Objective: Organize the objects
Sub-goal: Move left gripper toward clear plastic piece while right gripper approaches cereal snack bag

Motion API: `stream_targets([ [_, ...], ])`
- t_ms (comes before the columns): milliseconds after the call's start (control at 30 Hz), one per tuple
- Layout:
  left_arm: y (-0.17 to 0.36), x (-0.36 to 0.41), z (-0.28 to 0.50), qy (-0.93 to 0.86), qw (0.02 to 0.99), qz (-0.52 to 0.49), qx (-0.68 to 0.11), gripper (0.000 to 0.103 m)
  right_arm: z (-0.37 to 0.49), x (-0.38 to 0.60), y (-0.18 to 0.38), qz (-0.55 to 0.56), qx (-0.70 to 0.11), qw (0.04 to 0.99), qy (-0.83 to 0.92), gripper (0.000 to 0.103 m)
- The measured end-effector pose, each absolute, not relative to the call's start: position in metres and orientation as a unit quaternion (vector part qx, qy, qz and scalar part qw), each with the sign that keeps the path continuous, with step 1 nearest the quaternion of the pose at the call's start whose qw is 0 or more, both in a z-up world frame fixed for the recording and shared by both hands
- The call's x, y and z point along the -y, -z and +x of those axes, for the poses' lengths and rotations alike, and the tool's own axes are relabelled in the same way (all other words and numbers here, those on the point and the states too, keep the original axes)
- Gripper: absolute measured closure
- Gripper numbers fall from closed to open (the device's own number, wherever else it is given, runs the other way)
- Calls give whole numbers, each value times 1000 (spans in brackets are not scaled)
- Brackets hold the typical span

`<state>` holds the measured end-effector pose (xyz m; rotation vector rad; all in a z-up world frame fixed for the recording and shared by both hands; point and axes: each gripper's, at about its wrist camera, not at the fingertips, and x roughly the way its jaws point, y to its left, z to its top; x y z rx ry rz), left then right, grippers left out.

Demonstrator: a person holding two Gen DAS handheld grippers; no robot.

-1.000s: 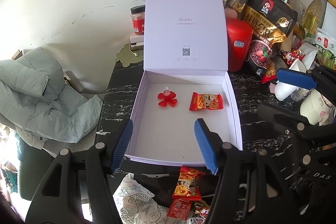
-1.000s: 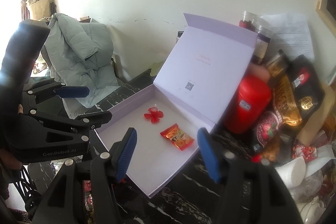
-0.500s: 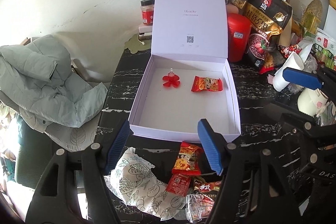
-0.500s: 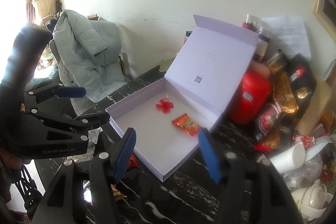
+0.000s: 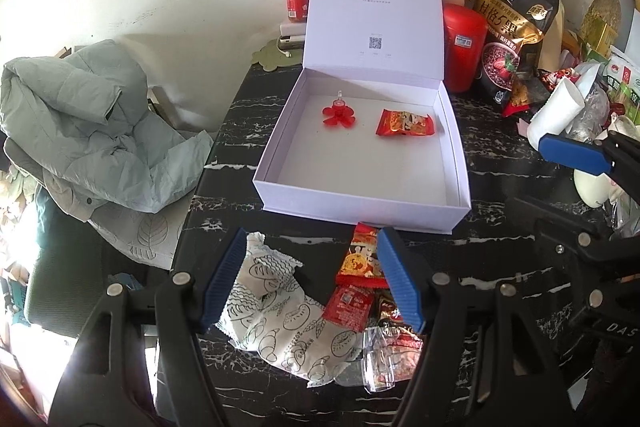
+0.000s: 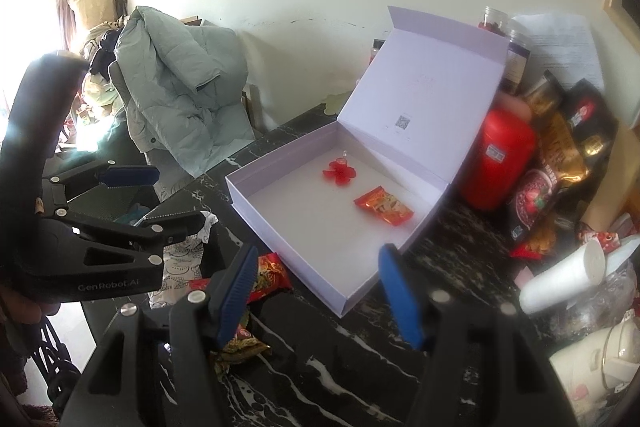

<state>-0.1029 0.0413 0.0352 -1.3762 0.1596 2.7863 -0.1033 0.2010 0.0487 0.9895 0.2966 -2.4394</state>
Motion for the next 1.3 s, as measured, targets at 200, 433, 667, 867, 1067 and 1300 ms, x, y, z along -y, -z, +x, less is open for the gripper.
stream_targets([
  [200,-22,-35,-88,-892,9,-450,-39,36,-90,-198,-35,371,-109,252,887,40],
  [433,-7,-33,-70,-889,6,-457,-33,36,-77,-194,-17,384,-110,259,879,40],
  [667,11,-28,-54,-884,4,-468,-22,36,-64,-189,-1,396,-114,269,870,40],
  [867,27,-25,-41,-877,7,-480,-10,37,-56,-186,15,408,-111,277,863,40],
  [1067,39,-28,-30,-874,13,-485,-11,36,-47,-187,31,422,-107,282,855,40],
  [1300,46,-31,-17,-877,18,-480,-13,36,-34,-188,46,434,-102,302,842,33],
])
